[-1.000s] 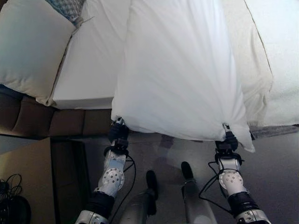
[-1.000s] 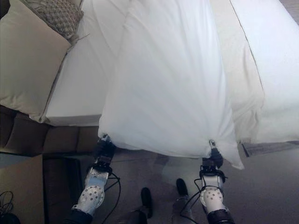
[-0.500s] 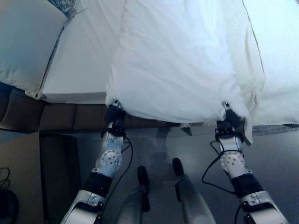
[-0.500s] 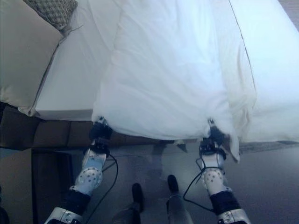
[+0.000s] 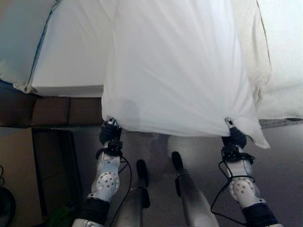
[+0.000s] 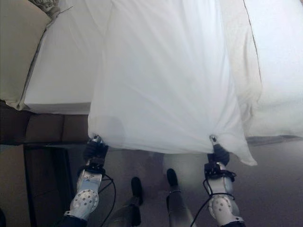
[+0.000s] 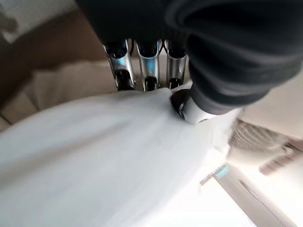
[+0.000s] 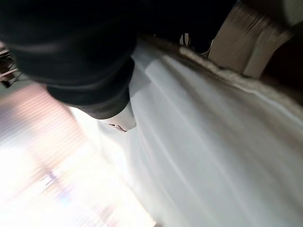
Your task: Make the bed
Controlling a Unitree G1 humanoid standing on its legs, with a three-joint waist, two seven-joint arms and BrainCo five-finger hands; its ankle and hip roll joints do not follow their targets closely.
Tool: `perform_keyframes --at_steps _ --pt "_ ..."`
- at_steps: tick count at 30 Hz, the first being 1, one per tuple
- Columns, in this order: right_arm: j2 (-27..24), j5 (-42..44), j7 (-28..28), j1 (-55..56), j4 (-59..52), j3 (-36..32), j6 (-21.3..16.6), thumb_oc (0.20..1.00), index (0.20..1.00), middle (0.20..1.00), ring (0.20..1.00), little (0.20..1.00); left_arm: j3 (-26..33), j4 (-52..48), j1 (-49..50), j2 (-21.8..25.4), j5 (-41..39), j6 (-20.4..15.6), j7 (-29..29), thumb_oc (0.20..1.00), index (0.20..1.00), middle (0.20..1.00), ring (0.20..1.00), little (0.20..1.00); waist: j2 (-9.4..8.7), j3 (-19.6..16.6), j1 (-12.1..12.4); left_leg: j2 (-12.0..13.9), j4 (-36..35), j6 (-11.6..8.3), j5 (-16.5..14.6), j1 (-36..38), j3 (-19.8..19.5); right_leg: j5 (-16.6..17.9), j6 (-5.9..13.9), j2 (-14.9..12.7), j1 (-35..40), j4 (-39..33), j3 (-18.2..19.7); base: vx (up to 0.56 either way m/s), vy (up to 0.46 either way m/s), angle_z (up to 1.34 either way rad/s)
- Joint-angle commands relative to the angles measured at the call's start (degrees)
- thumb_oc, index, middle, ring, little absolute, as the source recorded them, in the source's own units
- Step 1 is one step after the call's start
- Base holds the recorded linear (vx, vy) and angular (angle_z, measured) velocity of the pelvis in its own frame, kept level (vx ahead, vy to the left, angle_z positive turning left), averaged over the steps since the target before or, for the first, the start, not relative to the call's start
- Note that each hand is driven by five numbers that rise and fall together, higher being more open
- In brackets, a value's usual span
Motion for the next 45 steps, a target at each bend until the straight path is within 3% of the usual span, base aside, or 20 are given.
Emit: perform_keyframes --at_steps 1,6,10,15,16,17,18,19,20,21,25,27,30,31,38,44,45 --pt "0.01 -0.70 4.57 6.30 5.23 -1.68 -0.25 0.200 0.200 0.200 0.200 0.200 7.39 5.18 5.90 1.22 0.87 -5.48 1.82 0.200 0.200 0.200 0.200 0.200 -1.05 -2.59 -0.15 -0.14 3.96 -0.43 0.67 -4.96 -0.17 6.32 3.23 0.16 -0.59 -6.53 0.97 0.00 0.000 0.00" --pt "1.03 -5.41 6.43 3.92 22.46 -0.36 1.15 0.200 0.200 0.200 0.200 0.200 13.21 25.44 1.83 -3.92 -0.69 -7.55 3.99 0.200 0.200 0.200 0.200 0.200 -1.26 -1.57 0.13 0.39 4.54 -0.51 -0.05 -4.47 0.47 5.65 3.24 -0.12 -0.28 -5.78 0.35 0.00 0.001 -0.01" --pt "1.28 -8.27 6.16 2.57 31.45 -0.40 2.12 0.200 0.200 0.200 0.200 0.200 16.60 36.23 -0.16 -4.78 0.83 -7.31 6.26 0.200 0.200 0.200 0.200 0.200 -1.12 -1.81 0.30 0.52 4.30 -0.61 -0.06 -4.10 0.83 5.58 3.33 -0.40 -0.14 -5.82 0.16 0.01 0.003 0.01" --pt "1.43 -8.87 6.88 2.44 35.13 -0.24 3.01 0.200 0.200 0.200 0.200 0.200 18.61 40.58 -0.37 -5.03 1.51 -7.62 7.52 0.200 0.200 0.200 0.200 0.200 -0.93 -2.01 0.38 0.58 4.03 -0.72 -0.02 -3.70 0.80 5.46 3.25 -0.57 0.28 -6.03 -0.08 0.02 0.002 0.06" --pt "1.44 -9.08 7.17 2.36 36.55 -0.06 3.62 0.432 0.432 0.432 0.432 0.432 18.67 41.59 -0.32 -5.09 1.84 -7.24 7.72 0.200 0.200 0.200 0.200 0.200 -0.86 -2.08 0.37 0.56 3.74 -0.75 0.02 -3.43 0.75 5.43 3.26 -0.63 0.49 -6.18 -0.13 0.00 0.000 0.00" --pt "1.50 -9.64 7.17 2.35 37.77 -0.02 3.93 0.523 0.523 0.523 0.523 0.523 18.98 43.04 -0.32 -5.10 2.14 -6.73 7.91 0.200 0.200 0.200 0.200 0.200 -0.77 -2.22 0.40 0.56 3.67 -0.80 0.08 -3.27 0.77 5.40 3.25 -0.68 0.64 -6.23 -0.23 0.03 0.004 0.03" --pt "1.39 -10.56 6.91 2.22 39.02 0.14 4.26 1.000 1.000 1.000 1.000 1.000 18.63 44.02 -0.27 -5.01 2.87 -6.26 8.17 0.200 0.200 0.200 0.200 0.200 -0.71 -2.25 0.40 0.53 3.60 -0.82 0.13 -3.14 0.76 5.43 3.22 -0.71 0.79 -6.29 -0.23 0.00 0.000 0.00" --pt "1.31 -11.79 6.69 2.13 39.89 0.47 4.65 1.000 1.000 1.000 1.000 1.000 18.20 44.19 -0.10 -5.08 3.41 -5.90 8.23 0.526 0.526 0.526 0.526 0.526 -0.61 -2.33 0.40 0.50 3.55 -0.84 0.16 -3.02 0.72 5.43 3.23 -0.74 0.89 -6.32 -0.28 0.00 0.000 0.00" --pt "1.21 -13.15 6.23 1.89 40.89 0.78 4.90 1.000 1.000 1.000 1.000 1.000 17.78 45.14 -0.17 -5.05 4.02 -5.21 8.14 0.570 0.570 0.570 0.570 0.570 -0.57 -2.41 0.37 0.48 3.41 -0.87 0.19 -2.93 0.66 5.44 3.21 -0.72 1.00 -6.40 -0.24 0.00 0.000 0.00" --pt "1.13 -15.21 5.76 1.60 41.94 1.52 5.08 1.000 1.000 1.000 1.000 1.000 15.84 45.15 0.27 -4.92 6.68 -3.98 7.34 1.000 1.000 1.000 1.000 1.000 -0.43 -2.44 0.36 0.53 3.32 -0.87 0.29 -2.84 0.60 5.39 3.16 -0.78 1.19 -6.53 -0.36 0.00 0.000 0.00" --pt "1.17 -17.27 5.95 2.15 42.13 2.28 4.89 1.000 1.000 1.000 1.000 1.000 11.99 44.04 2.09 -4.41 10.76 -2.44 4.24 1.000 1.000 1.000 1.000 1.000 -0.30 -2.55 0.47 0.44 2.77 -0.86 0.43 -2.48 0.52 5.40 3.20 -0.80 1.46 -6.73 -0.46 0.00 -0.001 -0.01" --pt "1.07 -18.48 6.93 2.46 41.78 2.78 4.47 1.000 1.000 1.000 1.000 1.000 6.78 42.55 3.92 -2.97 17.53 -0.16 -0.76 1.000 1.000 1.000 1.000 1.000 -0.18 -2.58 0.43 0.42 2.41 -0.91 0.64 -2.24 0.57 5.44 3.34 -0.89 1.63 -6.93 -0.56 0.02 -0.016 -0.04" --pt "0.89 -19.20 7.39 2.83 41.20 3.14 4.34 1.000 1.000 1.000 1.000 1.000 4.24 41.59 4.94 -2.11 20.25 0.41 -2.98 1.000 1.000 1.000 1.000 1.000 -0.12 -2.61 0.42 0.45 2.30 -0.97 0.75 -2.17 0.58 5.43 3.36 -0.89 1.69 -7.02 -0.63 0.00 0.000 0.00" --pt "0.67 -19.77 7.98 3.29 40.59 3.45 4.35 1.000 1.000 1.000 1.000 1.000 1.38 40.61 5.50 -0.65 24.66 1.05 -5.34 1.000 1.000 1.000 1.000 1.000 -0.11 -2.64 0.28 0.51 2.10 -0.99 0.82 -2.03 0.70 5.41 3.38 -0.88 1.76 -7.07 -0.71 0.02 -0.011 -0.04" --pt "0.09 -22.71 7.31 3.59 36.00 4.84 2.73 1.000 1.000 1.000 1.000 1.000 -5.38 32.74 4.76 3.81 31.43 -0.73 -11.05 1.000 1.000 1.000 1.000 1.000 -0.27 -3.28 -0.08 0.52 1.38 -1.21 0.88 -1.82 0.79 5.24 3.50 -0.85 1.70 -7.43 -0.64 0.01 -0.002 -0.01" --pt "-2.97 -25.49 6.56 3.02 21.94 7.07 -0.13 1.000 1.000 1.000 1.000 1.000 -11.33 25.04 1.54 9.28 33.35 -2.30 -18.29 1.000 1.000 1.000 1.000 1.000 -0.35 -4.29 -0.93 0.51 1.33 -1.44 0.55 -1.70 1.33 4.95 3.66 -0.39 1.14 -7.11 0.22 0.04 -0.004 -0.03" --pt "-5.78 -26.44 8.39 1.86 16.23 8.68 -0.70 1.000 1.000 1.000 1.000 1.000 -13.52 22.00 -0.81 11.36 32.74 -2.52 -21.14 1.000 1.000 1.000 1.000 1.000 -0.38 -4.43 -1.30 0.55 1.21 -1.38 0.37 -1.63 1.46 4.87 3.69 -0.16 0.84 -6.96 0.47 0.03 -0.011 -0.11"
